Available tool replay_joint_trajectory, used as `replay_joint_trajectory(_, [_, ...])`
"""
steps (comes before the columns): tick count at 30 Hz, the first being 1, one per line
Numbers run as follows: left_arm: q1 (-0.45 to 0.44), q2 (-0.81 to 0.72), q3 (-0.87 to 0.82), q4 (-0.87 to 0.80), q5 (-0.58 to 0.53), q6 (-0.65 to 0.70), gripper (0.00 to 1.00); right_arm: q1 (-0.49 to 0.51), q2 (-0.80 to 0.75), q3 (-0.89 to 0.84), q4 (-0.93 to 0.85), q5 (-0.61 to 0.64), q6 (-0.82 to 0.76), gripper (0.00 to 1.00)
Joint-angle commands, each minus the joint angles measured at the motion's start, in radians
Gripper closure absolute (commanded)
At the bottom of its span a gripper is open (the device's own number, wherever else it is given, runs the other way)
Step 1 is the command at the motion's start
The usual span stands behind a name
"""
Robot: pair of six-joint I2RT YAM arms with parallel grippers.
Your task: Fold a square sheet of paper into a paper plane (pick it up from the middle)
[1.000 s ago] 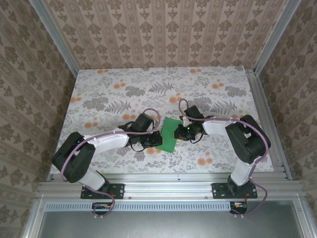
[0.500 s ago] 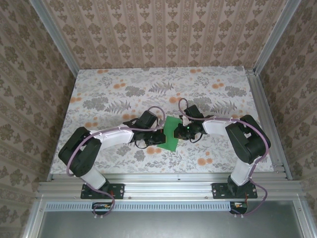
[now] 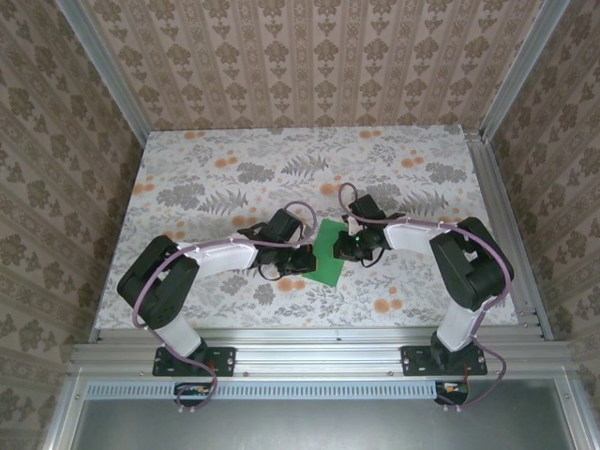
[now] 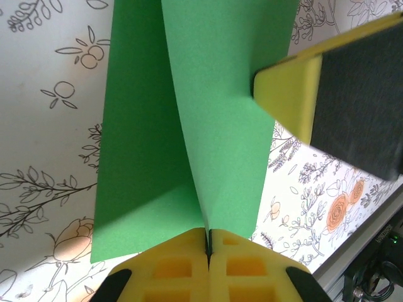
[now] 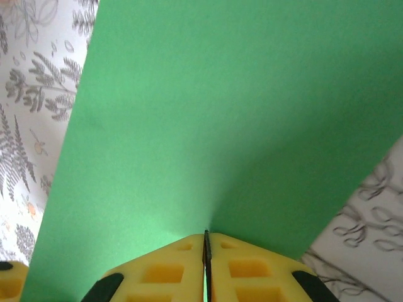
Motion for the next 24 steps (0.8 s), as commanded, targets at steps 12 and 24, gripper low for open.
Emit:
replay_joint_trajectory(12, [-0.011,-0.017,0.024,-0.028,0.002,0.031,0.94,-0.028,0.089,0.086,-0.080,0.072,-0.077,0.88])
replay_joint_trajectory(24, [-0.029,0.088,0.131,-0.020,0.037,0.037,0.93,-0.028,0.101,0.069,-0.070,0.039,-0.098,0.89])
